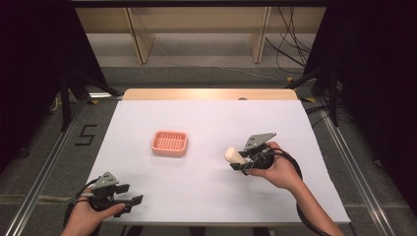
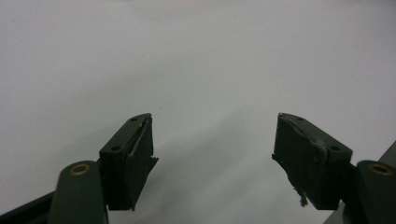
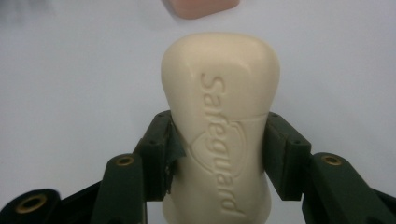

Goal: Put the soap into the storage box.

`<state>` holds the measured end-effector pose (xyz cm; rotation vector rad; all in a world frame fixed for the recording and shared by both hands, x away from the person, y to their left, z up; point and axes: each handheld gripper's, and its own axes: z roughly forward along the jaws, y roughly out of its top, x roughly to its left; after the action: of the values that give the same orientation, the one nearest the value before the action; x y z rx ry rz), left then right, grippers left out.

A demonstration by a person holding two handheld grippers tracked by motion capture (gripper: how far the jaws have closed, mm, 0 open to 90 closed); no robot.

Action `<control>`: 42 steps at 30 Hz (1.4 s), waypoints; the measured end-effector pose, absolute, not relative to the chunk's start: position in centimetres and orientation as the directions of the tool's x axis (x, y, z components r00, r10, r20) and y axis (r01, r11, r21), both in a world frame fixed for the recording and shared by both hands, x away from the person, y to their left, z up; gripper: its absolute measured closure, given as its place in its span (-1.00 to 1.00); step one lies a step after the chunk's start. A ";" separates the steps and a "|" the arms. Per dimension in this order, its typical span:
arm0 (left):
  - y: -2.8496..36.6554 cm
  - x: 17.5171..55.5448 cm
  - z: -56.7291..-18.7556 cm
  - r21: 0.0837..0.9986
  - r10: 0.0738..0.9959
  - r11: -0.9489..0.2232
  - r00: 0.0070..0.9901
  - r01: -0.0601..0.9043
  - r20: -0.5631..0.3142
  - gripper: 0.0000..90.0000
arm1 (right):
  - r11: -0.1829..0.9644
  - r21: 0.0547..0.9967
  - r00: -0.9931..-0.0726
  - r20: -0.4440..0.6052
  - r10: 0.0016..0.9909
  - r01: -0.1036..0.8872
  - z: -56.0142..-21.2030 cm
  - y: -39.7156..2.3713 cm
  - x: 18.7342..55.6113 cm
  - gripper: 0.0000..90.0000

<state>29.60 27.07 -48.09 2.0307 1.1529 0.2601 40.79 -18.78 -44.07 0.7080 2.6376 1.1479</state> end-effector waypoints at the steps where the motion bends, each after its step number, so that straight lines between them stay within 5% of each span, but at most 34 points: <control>1: 27.1 29.6 -48.1 0.707 0.800 -0.296 0.571 0.642 -0.183 -0.37 | 0.596 0.727 -0.876 0.016 0.481 0.341 -43.9 -18.8 40.9 0.12; 42: 27.2 29.6 -47.9 0.714 0.800 -0.289 0.571 0.637 -0.185 -0.37 | 0.551 0.769 -0.869 0.011 0.494 0.324 -42.5 -16.9 41.8 0.12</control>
<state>29.55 27.16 -47.95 2.0240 1.1472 0.2654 41.82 -16.87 -42.50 0.6896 2.5799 1.2152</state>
